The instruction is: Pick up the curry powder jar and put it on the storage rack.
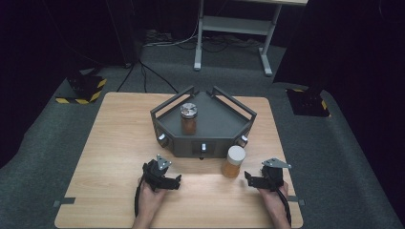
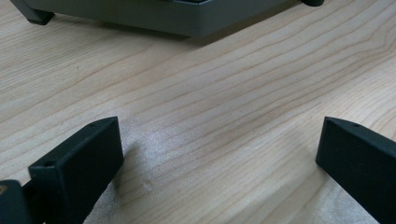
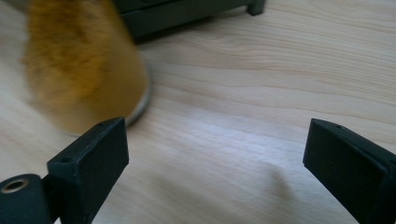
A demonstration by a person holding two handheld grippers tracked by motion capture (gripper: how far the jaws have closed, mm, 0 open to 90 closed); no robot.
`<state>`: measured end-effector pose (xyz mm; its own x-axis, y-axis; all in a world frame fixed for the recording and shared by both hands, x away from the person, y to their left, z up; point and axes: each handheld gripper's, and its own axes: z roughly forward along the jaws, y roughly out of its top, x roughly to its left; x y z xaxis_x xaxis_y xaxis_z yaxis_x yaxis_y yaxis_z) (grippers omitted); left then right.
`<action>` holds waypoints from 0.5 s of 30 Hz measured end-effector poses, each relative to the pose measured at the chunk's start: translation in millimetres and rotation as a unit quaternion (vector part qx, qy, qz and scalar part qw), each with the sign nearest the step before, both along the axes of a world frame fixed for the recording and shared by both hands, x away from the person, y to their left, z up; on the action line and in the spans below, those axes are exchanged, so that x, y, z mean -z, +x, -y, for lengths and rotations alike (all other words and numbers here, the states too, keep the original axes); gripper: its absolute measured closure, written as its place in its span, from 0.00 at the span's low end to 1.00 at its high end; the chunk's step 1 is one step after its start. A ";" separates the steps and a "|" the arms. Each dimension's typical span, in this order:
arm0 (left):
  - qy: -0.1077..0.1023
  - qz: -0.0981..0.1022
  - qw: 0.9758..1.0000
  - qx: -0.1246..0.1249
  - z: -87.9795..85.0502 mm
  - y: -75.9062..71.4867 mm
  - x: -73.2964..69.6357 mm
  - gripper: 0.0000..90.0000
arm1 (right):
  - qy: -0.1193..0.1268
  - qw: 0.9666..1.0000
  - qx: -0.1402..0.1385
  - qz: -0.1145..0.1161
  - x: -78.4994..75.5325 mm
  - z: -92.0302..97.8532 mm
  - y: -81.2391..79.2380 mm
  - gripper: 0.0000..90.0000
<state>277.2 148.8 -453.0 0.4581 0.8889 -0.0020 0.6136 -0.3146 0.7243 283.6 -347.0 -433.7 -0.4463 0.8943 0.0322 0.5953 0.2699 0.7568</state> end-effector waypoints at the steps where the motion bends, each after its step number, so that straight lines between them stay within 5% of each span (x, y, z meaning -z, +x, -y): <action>1: 0.000 0.000 1.000 0.000 0.0 0.0 0.0 0.01 | 0.006 1.000 -0.008 0.000 0.2 1.0 -0.6 0.07; 7: 0.000 0.000 1.000 0.000 0.0 0.0 0.0 0.01 | 0.027 0.998 -0.057 0.012 -0.5 -0.8 -5.7 0.08; 15: 0.000 0.000 1.000 0.000 0.0 0.0 0.0 0.01 | 0.047 0.995 -0.086 0.029 -6.9 -9.9 -5.0 0.08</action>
<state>277.2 148.8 -453.0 0.4579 0.8890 -0.0029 0.6139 -0.3139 0.7243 278.5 -337.1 -426.8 -0.5956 0.7990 0.0825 0.5016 0.2897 0.8152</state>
